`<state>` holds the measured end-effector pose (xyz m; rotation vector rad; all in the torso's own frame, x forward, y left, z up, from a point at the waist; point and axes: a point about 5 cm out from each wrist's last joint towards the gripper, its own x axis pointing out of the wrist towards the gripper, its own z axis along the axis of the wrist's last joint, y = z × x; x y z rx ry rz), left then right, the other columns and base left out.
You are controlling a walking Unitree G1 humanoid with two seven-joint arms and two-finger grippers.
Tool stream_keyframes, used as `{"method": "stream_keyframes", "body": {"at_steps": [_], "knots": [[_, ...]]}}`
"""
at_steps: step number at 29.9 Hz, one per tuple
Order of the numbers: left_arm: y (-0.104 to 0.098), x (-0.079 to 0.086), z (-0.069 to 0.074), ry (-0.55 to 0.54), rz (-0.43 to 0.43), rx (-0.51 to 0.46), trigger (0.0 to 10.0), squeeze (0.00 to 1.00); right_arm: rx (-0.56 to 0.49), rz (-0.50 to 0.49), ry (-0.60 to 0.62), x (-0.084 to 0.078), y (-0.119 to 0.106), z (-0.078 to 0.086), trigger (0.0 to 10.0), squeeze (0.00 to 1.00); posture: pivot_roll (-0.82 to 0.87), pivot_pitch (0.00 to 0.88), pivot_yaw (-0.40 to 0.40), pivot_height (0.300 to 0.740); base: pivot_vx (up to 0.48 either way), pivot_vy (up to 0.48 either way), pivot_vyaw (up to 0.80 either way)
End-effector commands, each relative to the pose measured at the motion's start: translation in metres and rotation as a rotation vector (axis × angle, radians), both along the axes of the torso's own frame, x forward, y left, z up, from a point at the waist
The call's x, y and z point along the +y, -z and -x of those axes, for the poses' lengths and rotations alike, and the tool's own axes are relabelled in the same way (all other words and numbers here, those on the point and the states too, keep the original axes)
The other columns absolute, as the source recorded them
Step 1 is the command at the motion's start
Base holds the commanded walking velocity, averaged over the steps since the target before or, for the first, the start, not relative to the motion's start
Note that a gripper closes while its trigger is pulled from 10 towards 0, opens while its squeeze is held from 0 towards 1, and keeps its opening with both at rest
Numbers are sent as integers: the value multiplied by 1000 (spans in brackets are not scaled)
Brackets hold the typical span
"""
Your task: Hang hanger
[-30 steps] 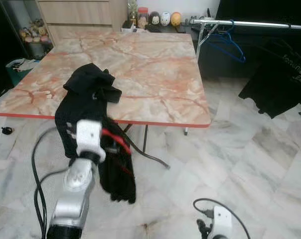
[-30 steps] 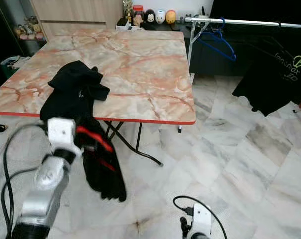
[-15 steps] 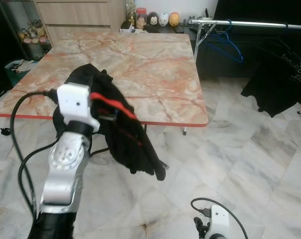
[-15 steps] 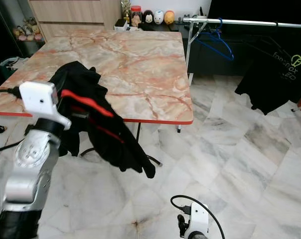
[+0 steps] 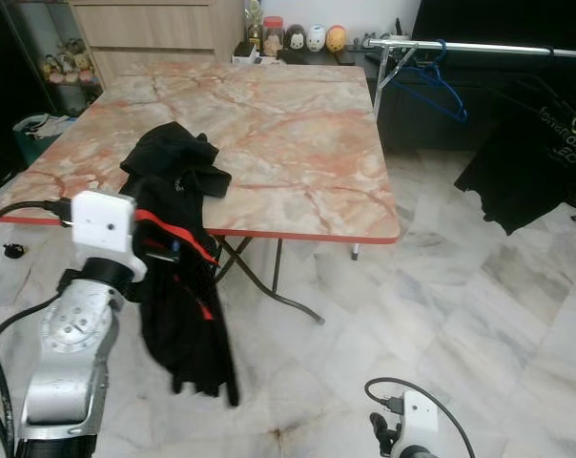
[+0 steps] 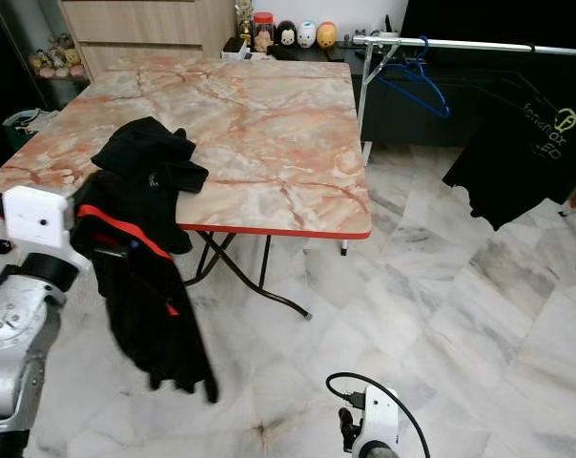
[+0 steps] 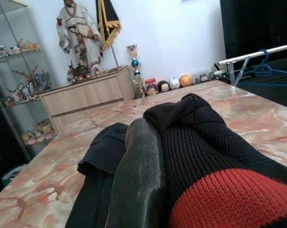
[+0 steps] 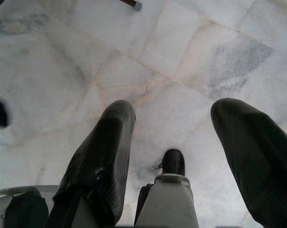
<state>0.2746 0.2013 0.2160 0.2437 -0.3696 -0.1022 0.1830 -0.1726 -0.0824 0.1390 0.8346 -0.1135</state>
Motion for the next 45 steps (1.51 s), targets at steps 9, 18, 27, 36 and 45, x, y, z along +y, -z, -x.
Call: {"method": "stream_keyframes", "body": {"at_steps": [9,18,27,36,45], "knots": [[-37,-1,-4,-10,23,-144,10000,0,13,5,14,1,2,3,10000,0,50,0,1,740,114,0,0],[-59,-9,-16,9,46,-207,10000,0,14,10,18,1,2,2,10000,0,57,0,6,740,298,0,0],[-60,-17,-17,40,54,-205,10000,0,10,-5,40,2,2,2,10000,0,57,0,7,740,329,0,-602],[-69,-15,-21,28,55,-228,10000,0,8,0,13,2,1,1,10000,0,69,10,1,740,337,0,0],[-76,-13,-26,21,52,-241,10000,0,9,-5,3,3,1,0,10000,0,70,17,4,740,342,0,0]]}}
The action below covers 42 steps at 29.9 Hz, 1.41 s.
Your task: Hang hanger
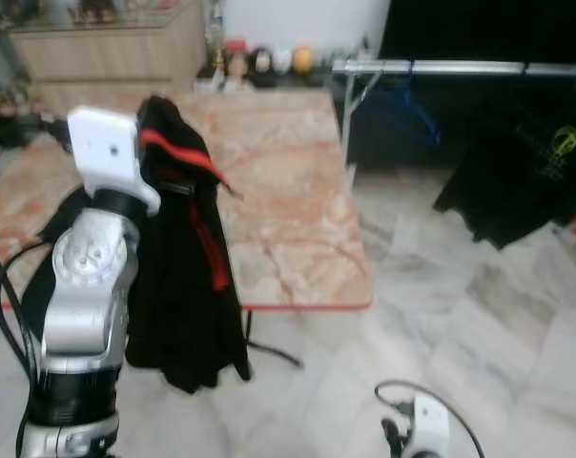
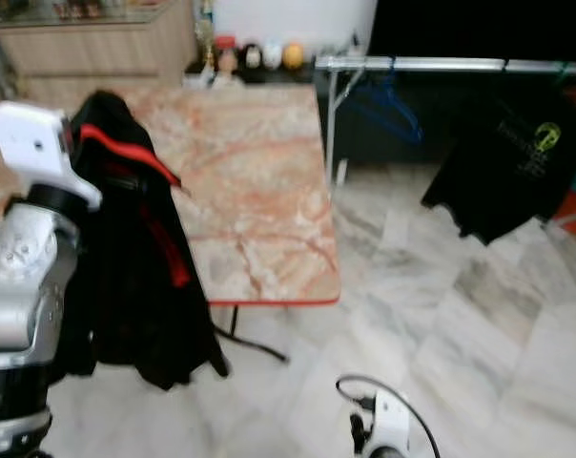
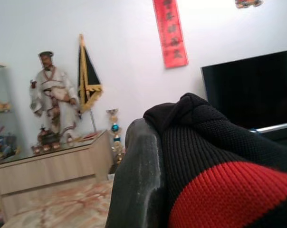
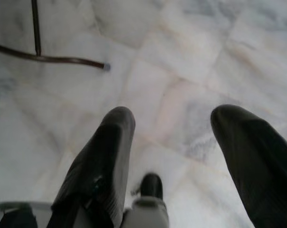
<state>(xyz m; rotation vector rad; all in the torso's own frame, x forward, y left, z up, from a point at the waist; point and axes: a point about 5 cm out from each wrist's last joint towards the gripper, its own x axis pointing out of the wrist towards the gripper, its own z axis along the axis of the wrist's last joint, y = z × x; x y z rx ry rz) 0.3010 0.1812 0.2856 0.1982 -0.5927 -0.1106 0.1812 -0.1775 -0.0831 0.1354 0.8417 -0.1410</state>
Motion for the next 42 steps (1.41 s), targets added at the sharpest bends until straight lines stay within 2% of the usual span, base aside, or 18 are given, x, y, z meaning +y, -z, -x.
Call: {"method": "stream_keyframes", "body": {"at_steps": [1,10,19,30,31,32,36,37,38,41,42], "knots": [[-6,8,0,-25,6,-23,10000,0,0,-19,-20,8,0,-2,10000,0,73,17,3,740,341,0,0],[-5,8,-1,-26,-1,-18,10000,0,6,-28,-28,9,0,-2,10000,0,74,17,5,740,345,0,0],[-16,12,-5,-34,-9,-46,10000,0,6,-34,-31,9,0,-2,10000,0,78,13,9,740,344,0,0],[-11,18,-7,-55,8,-20,10000,0,9,-38,-29,10,1,-1,10000,0,74,3,13,740,341,0,0],[-5,19,-7,-45,24,12,10000,0,9,-38,-28,10,1,0,10000,0,74,2,13,740,0,0,0],[13,18,-6,-2,36,93,10000,0,11,-37,-30,10,1,0,10000,0,74,2,13,740,0,0,0],[48,20,1,35,30,235,10000,0,13,-37,-33,10,1,0,10000,0,76,4,11,740,0,0,0],[71,25,8,37,24,329,10000,0,15,-36,-35,9,1,0,10000,0,78,7,10,740,0,0,0],[81,26,11,36,13,371,10000,0,15,-35,-35,9,1,0,10000,0,80,8,9,740,0,0,0],[98,29,18,46,4,446,10000,0,16,-34,-37,9,1,0,10000,0,83,12,7,740,0,0,0],[98,29,18,46,4,446,10000,0,16,-34,-37,9,1,0,10000,0,83,12,7,740,0,0,0]]}}
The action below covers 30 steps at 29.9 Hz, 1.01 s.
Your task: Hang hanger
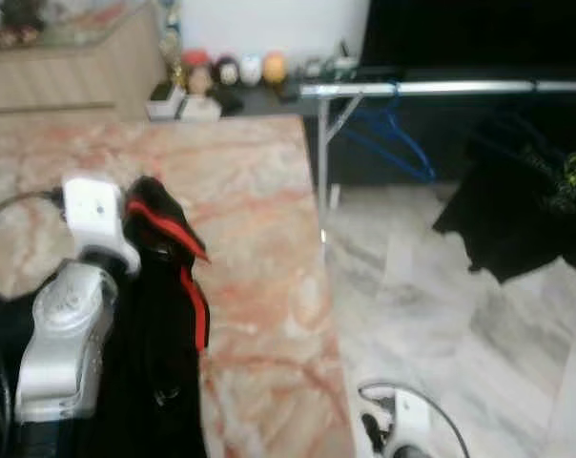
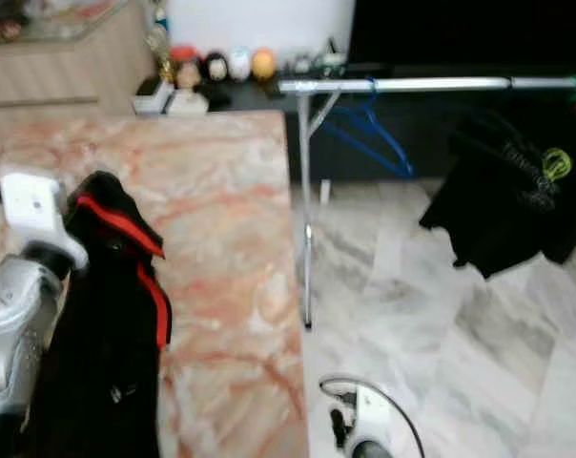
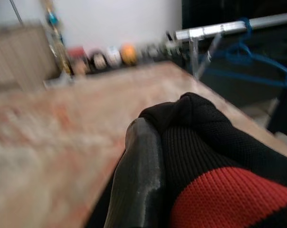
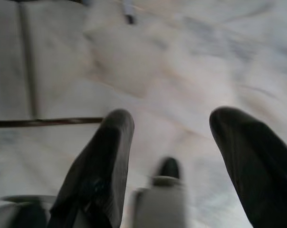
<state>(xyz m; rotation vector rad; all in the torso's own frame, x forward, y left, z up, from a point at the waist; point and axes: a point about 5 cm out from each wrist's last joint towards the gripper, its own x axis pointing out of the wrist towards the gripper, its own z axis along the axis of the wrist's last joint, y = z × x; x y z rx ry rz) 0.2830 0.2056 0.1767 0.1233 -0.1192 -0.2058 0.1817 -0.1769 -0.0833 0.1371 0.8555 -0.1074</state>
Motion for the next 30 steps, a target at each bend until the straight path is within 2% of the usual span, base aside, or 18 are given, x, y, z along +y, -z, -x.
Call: {"method": "stream_keyframes", "body": {"at_steps": [1,2,5,8,10,12,16,17,18,19,20,22,25,30], "knots": [[7,7,10,26,0,56,10000,0,6,-18,-8,8,1,1,10000,0,85,15,6,740,0,0,0],[19,7,16,62,-5,122,10000,0,7,-17,-9,8,1,0,10000,0,86,18,4,740,0,0,0],[36,3,30,154,-28,226,10000,0,6,-16,-3,7,1,0,10000,0,91,21,2,740,0,0,0],[41,0,35,199,-34,265,10000,0,7,-15,12,6,1,0,10000,0,88,24,2,740,0,0,0],[43,0,38,219,-32,283,10000,0,7,-12,12,6,1,0,10000,0,86,23,1,740,0,0,0],[43,2,43,274,-75,313,10000,0,6,-10,33,5,1,1,10000,0,86,25,2,740,0,0,0],[31,8,42,270,-89,288,10000,0,7,-8,42,5,1,1,10000,0,93,27,0,740,0,0,0],[28,8,41,270,-88,276,10000,161,7,-8,43,5,1,1,10000,0,94,28,-1,740,0,0,0],[26,8,40,270,-88,268,10000,431,7,-8,42,5,1,1,10000,0,94,28,0,740,0,0,0],[26,8,40,270,-89,266,10000,431,7,-8,41,5,1,1,10000,0,94,28,0,740,0,0,0],[25,8,40,275,-98,267,10000,1000,7,-9,44,5,1,1,10000,0,93,29,1,740,0,0,0],[25,8,40,282,-113,271,10000,1000,7,-10,48,5,1,1,10000,0,92,29,1,740,0,0,0],[25,5,45,364,-183,309,10000,1000,5,-10,47,5,1,1,10000,0,92,32,4,740,0,0,0],[19,10,47,403,-209,326,10000,1000,4,-10,53,5,1,1,10000,0,94,32,6,740,0,0,0]]}}
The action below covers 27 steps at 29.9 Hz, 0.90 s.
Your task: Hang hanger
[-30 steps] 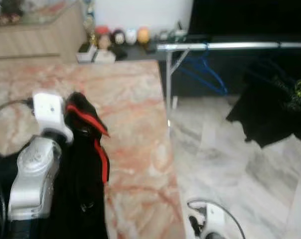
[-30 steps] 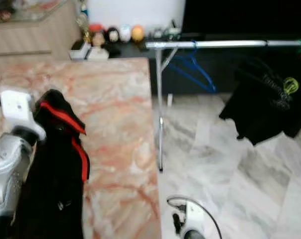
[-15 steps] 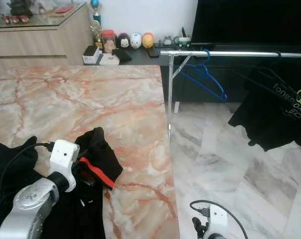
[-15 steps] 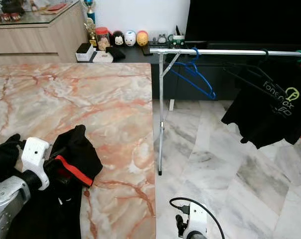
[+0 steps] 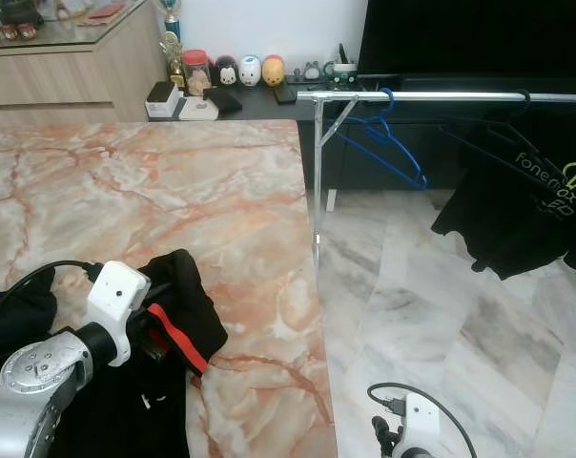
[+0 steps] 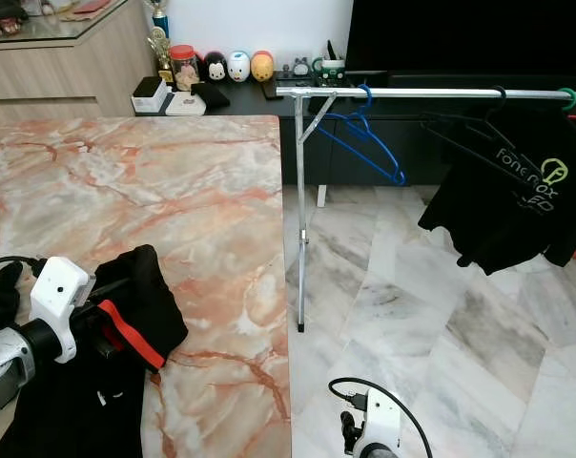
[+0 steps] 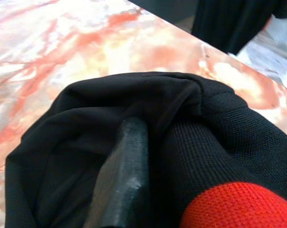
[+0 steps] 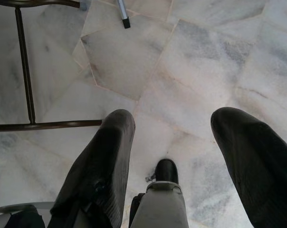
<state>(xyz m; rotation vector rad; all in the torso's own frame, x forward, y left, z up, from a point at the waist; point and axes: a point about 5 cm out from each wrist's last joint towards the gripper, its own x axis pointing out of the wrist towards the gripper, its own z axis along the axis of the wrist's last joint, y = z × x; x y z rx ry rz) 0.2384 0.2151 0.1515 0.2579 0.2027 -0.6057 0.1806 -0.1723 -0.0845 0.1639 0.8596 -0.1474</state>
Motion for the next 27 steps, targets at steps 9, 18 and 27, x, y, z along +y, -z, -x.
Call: {"method": "stream_keyframes", "body": {"at_steps": [9,18,27], "knots": [[-13,10,20,204,-119,134,10000,1000,-1,-3,12,1,0,0,10000,0,98,36,5,740,0,0,0],[-18,17,37,315,-155,267,10000,1000,-2,-4,15,1,0,0,10000,0,104,39,5,740,0,0,0],[-38,28,39,284,58,192,10000,0,-2,-5,23,0,0,0,10000,0,111,34,6,740,0,0,0]]}}
